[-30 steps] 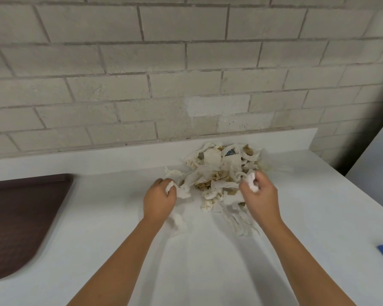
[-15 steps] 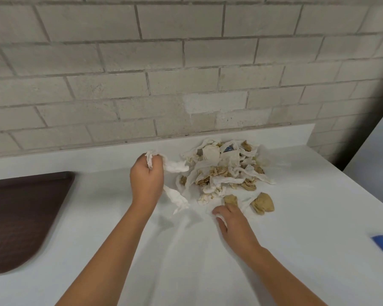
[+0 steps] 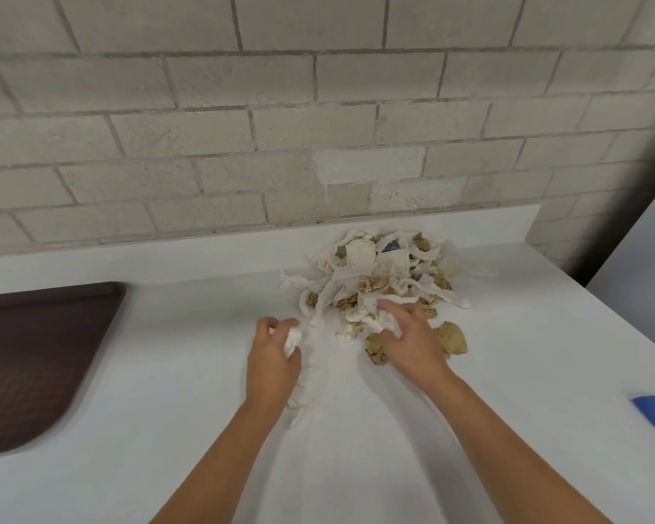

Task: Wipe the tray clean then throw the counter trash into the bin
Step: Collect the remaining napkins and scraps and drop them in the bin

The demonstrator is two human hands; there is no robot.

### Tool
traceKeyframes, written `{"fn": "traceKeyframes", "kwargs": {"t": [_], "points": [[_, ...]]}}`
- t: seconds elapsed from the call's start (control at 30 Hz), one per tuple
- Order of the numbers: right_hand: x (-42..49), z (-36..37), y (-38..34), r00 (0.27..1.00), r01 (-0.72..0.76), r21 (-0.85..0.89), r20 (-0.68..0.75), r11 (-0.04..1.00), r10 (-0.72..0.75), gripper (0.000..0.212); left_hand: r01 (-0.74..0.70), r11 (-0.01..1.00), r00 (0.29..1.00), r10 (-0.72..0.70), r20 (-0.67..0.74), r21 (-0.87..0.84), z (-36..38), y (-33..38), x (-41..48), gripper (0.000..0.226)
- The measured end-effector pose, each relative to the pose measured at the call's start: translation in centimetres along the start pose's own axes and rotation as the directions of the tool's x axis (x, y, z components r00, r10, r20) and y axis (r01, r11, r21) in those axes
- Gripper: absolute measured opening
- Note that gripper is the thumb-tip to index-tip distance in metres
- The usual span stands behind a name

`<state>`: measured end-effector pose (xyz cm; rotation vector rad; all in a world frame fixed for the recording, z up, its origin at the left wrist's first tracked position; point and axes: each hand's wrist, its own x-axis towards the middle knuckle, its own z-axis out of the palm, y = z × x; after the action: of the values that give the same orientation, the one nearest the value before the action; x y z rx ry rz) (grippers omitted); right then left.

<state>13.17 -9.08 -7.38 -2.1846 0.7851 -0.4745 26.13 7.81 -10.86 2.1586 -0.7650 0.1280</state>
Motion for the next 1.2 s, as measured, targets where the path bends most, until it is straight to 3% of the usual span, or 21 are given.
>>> {"fn": "traceKeyframes", "kwargs": {"t": [0.07, 0.2, 0.37, 0.43, 0.53, 0.63, 0.7, 0.83, 0.93, 1.03, 1.2], "points": [[-0.2, 2.0, 1.3, 0.996, 0.074, -0.202, 0.058, 0.977, -0.063, 0.041, -0.114, 0.985, 0.991, 0.103, 0.088, 0.132, 0.7, -1.2, -0.7, 0.029], [-1.1, 4.4, 3.4, 0.984, 0.157, -0.448, -0.007, 0.88, -0.18, 0.039, -0.219, 0.91, 0.97, 0.164, 0.178, 0.351, 0.6, -1.0, -1.2, 0.012], [-2.0, 4.3, 3.9, 0.928, 0.293, -0.534, -0.042, 0.793, -0.371, 0.026, -0.302, 0.862, 0.948, 0.227, 0.223, 0.407, 0.6, -0.2, -2.7, 0.04], [-3.0, 3.4, 4.0, 0.944, 0.282, -0.395, -0.049, 0.874, -0.326, 0.023, -0.317, 0.831, 0.942, 0.219, 0.255, 0.457, 0.5, 0.1, -3.3, 0.046], [-5.2, 0.8, 3.3, 0.994, 0.041, 0.055, -0.102, 0.998, -0.036, 0.017, -0.291, 0.829, 0.948, 0.185, 0.258, 0.477, 0.5, 0.6, -4.1, 0.032], [-8.0, -3.0, 2.9, 0.98, -0.109, 0.413, -0.109, 0.904, 0.167, 0.01, -0.078, 0.938, 0.981, 0.012, 0.192, 0.337, 0.4, 3.6, -5.7, 0.027], [-10.5, -6.2, 2.9, 0.967, -0.132, 0.592, -0.1, 0.795, 0.235, 0.005, 0.129, 0.985, 0.973, -0.148, 0.176, 0.114, 0.9, 7.0, -7.0, 0.034], [-16.0, -12.6, 5.3, 0.954, -0.095, 0.77, -0.109, 0.631, 0.278, 0.005, 0.434, 0.861, 0.863, -0.313, 0.396, -0.266, 2.5, 15.3, -10.8, 0.035], [-20.7, -16.6, 8.9, 0.944, -0.071, 0.861, -0.106, 0.504, 0.313, 0.009, 0.496, 0.807, 0.775, -0.247, 0.582, -0.319, 4.8, 21.4, -15.8, 0.034], [-25.5, -20.0, 13.5, 0.937, -0.037, 0.886, -0.13, 0.463, 0.323, 0.01, 0.502, 0.791, 0.697, -0.129, 0.705, -0.351, 7.5, 26.7, -21.7, 0.042], [-31.4, -23.0, 22.3, 0.929, -0.042, 0.91, -0.115, 0.411, 0.351, 0.021, 0.552, 0.758, 0.556, -0.024, 0.831, -0.348, 14.6, 31.3, -30.1, 0.036]]}}
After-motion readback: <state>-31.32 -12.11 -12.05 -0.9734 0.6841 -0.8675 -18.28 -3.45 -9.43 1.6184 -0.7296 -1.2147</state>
